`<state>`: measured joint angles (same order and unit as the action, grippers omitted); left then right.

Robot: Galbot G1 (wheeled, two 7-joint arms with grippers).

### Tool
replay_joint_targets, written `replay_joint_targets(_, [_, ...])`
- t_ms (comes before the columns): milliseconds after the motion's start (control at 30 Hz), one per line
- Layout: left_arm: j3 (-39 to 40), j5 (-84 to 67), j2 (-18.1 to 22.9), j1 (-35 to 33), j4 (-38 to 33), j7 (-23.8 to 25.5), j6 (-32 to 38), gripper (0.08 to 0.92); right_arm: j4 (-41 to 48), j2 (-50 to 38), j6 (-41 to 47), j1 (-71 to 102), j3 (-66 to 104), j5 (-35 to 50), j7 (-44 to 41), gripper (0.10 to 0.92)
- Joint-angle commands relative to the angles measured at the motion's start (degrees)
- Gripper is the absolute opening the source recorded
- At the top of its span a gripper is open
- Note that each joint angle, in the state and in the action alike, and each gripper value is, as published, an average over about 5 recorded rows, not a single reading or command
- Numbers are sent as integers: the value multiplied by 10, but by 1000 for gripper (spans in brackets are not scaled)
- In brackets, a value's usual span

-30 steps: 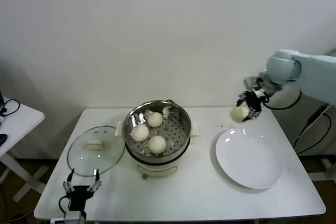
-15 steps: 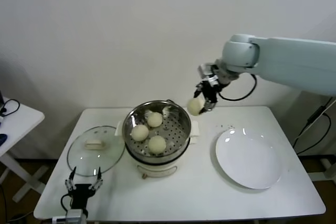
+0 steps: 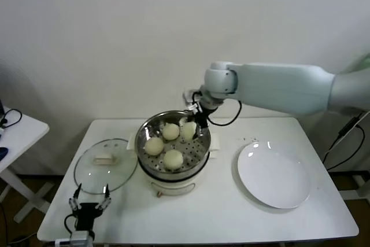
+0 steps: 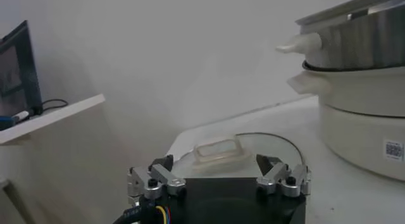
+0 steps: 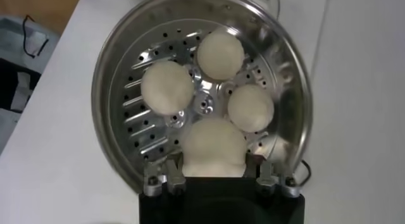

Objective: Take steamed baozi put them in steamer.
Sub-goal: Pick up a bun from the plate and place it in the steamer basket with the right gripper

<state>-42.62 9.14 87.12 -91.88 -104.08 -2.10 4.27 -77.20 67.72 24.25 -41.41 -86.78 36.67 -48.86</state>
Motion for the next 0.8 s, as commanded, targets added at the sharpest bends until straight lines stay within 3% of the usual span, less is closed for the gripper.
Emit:
replay_joint_targets(33, [-1, -1, 0, -1, 1, 0, 1, 823, 50, 41, 11, 73, 13, -27, 9, 653])
replay_joint_targets(633, [-1, -2, -1, 1, 4, 0, 2, 823, 60, 38, 6, 80, 16, -43, -1, 654])
replay_joint_targets(800, [-1, -1, -2, 1, 2, 0, 2, 823, 52, 27, 2, 65, 14, -42, -8, 722])
